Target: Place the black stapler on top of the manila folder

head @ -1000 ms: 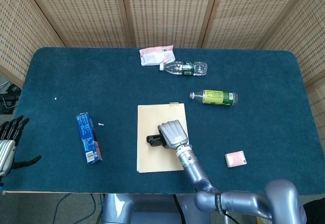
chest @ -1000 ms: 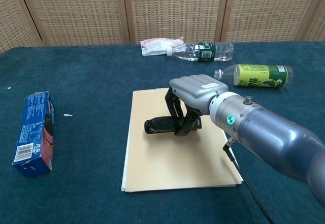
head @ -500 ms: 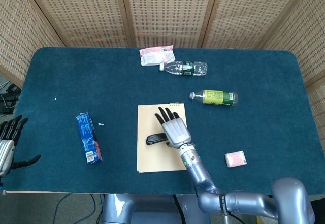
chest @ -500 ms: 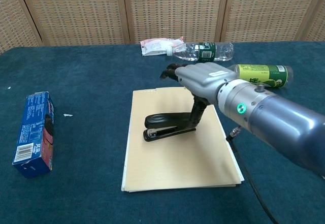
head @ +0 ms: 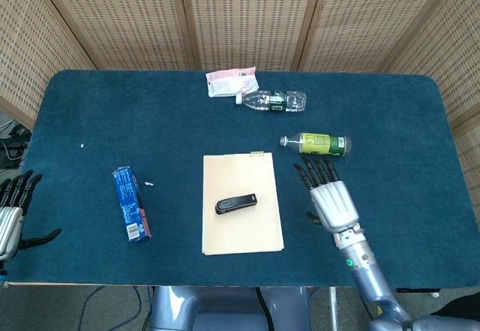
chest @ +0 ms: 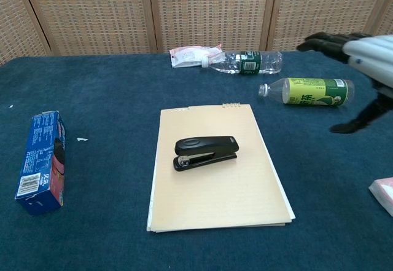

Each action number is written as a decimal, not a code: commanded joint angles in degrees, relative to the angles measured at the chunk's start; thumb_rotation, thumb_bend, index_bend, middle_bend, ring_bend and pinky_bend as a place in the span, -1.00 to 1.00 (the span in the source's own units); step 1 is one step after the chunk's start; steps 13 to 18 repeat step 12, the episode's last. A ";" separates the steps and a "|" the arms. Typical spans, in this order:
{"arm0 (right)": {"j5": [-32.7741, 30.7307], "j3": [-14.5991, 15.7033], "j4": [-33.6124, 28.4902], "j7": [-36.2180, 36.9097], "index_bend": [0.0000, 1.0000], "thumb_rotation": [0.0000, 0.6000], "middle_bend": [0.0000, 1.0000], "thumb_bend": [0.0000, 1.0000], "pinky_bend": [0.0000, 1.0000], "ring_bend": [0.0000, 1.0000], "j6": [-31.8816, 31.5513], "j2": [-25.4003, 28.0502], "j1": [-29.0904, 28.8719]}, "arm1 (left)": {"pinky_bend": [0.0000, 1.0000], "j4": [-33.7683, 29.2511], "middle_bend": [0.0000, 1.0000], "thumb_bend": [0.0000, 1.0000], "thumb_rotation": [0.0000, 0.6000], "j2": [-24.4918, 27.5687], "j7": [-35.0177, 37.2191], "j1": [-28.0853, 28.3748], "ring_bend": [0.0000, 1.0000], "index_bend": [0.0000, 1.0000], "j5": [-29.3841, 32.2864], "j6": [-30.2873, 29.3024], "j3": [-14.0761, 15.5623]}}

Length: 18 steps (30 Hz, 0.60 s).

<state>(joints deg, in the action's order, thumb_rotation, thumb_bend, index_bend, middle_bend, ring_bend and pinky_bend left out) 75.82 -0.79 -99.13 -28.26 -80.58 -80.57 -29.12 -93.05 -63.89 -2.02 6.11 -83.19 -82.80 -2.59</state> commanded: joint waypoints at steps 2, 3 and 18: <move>5.15 4.54 5.34 8.94 -1.00 1.00 -1.00 -0.66 -1.00 -1.00 -5.93 4.31 6.93 | -1.00 0.17 -1.00 -1.00 1.00 -0.43 -0.82 0.01 -1.00 -1.00 0.09 -0.10 -0.05; 5.36 4.69 6.04 9.88 -1.00 1.00 -1.00 -0.66 -1.00 -1.00 -6.37 4.51 7.53 | -1.00 0.23 -1.00 -1.00 1.00 -0.50 -1.01 0.01 -1.00 -1.00 0.07 -0.09 -0.03; 6.06 4.69 14.91 22.16 -0.96 1.00 -1.00 -0.66 -1.00 -1.00 -8.30 5.19 13.76 | -1.00 0.20 -1.00 -1.00 1.00 -1.43 -2.75 0.24 -1.00 -1.00 -0.31 0.28 0.33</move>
